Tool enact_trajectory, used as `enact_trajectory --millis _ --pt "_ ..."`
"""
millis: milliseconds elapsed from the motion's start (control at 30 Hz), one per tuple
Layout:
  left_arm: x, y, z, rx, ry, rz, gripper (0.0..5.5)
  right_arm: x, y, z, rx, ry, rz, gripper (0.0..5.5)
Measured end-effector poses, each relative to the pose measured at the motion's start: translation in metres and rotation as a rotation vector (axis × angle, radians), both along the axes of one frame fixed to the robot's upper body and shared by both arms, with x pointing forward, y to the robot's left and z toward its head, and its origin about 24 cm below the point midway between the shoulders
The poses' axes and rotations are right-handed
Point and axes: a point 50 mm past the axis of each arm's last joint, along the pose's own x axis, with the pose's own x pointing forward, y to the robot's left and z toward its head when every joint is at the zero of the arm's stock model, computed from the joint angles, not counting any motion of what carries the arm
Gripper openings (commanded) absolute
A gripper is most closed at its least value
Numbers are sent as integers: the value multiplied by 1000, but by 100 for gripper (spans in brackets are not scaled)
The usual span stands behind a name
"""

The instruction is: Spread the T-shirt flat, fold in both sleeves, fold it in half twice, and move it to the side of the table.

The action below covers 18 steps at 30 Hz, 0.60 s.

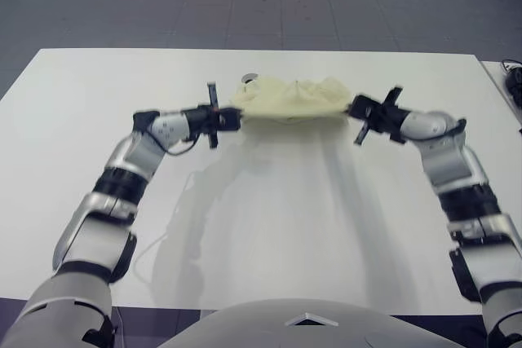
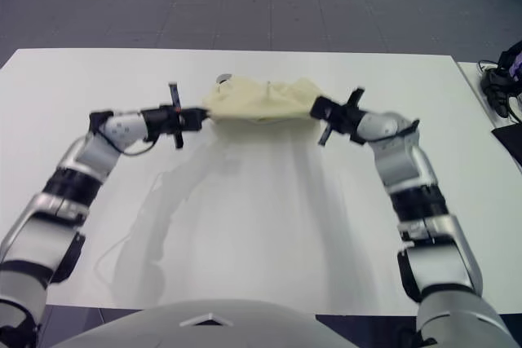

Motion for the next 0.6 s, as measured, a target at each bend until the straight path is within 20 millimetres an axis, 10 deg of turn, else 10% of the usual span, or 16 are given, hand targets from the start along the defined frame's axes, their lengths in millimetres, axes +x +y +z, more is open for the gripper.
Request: enact_trajectory --millis 133,333,433,600 --pt "-64 1 -27 26 173 -67 2 -60 5 -21 -8 222 92 0" --pt "-143 -9 -10 77 378 -201 2 -142 22 -2 -79 519 300 0" --pt "-159 -6 10 75 469 -198 53 -172 35 17 -27 664 388 31" --pt "-150 1 29 -9 536 -135 138 -168 33 36 10 667 359 106"
